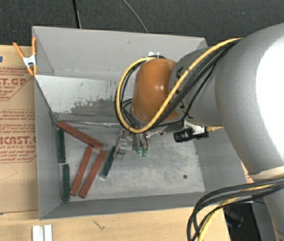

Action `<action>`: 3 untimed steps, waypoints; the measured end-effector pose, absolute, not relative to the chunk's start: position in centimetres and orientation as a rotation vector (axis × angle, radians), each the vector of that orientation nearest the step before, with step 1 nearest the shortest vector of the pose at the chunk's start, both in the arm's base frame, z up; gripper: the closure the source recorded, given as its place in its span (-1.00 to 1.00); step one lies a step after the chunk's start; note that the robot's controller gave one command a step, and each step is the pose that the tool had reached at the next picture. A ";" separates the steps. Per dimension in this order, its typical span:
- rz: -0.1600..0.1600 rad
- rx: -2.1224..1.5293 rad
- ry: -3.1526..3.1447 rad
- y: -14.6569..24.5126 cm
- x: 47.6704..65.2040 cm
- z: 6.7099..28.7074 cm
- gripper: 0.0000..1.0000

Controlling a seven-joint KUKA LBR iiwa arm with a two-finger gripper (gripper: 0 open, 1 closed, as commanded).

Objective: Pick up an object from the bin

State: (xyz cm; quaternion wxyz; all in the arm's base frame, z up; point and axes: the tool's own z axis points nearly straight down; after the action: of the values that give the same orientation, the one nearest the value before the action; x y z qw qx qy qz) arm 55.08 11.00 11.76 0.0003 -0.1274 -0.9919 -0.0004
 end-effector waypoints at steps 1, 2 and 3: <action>0.000 -0.400 -3.116 10.9 55.1 11.8 -1.00; 0.000 -0.401 -3.116 10.9 55.1 11.8 -1.00; 0.000 -0.776 -3.045 13.4 56.8 8.2 1.00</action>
Offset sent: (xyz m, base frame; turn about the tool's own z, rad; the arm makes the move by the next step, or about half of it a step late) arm 0.0000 0.0000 0.0000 0.0000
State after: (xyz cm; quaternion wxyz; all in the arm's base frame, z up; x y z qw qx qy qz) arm 56.82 13.45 8.22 -0.0003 -0.2470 -0.9690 -0.0001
